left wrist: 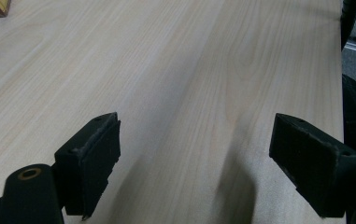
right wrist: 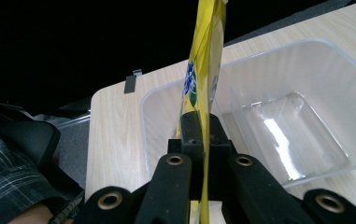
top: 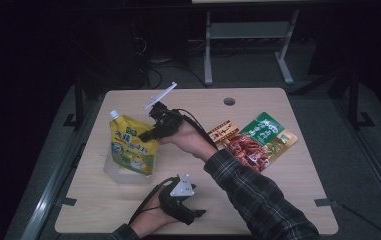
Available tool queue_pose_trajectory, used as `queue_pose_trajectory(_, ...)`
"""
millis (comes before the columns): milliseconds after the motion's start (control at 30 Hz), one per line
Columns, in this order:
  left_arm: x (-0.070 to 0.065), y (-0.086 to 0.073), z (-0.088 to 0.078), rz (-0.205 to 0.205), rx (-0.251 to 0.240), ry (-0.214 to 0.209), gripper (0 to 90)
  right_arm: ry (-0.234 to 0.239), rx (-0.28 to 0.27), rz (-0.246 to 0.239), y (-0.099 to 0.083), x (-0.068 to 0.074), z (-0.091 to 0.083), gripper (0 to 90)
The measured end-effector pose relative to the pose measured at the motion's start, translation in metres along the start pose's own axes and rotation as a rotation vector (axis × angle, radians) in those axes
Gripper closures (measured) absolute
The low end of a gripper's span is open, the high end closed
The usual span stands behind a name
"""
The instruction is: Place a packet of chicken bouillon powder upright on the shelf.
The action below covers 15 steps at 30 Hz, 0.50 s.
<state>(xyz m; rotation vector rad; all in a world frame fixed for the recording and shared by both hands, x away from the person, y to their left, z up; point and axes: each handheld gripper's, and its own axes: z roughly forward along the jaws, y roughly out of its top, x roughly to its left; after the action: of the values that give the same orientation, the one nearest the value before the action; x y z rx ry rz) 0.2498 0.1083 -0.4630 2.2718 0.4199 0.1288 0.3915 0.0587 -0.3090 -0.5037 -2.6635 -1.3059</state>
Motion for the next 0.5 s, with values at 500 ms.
queue_pose_trajectory(500,0.002,0.000,-0.003,0.005,0.004,0.005,15.8,-0.023,0.009,0.030,-0.004,-0.003,0.014,89.4)
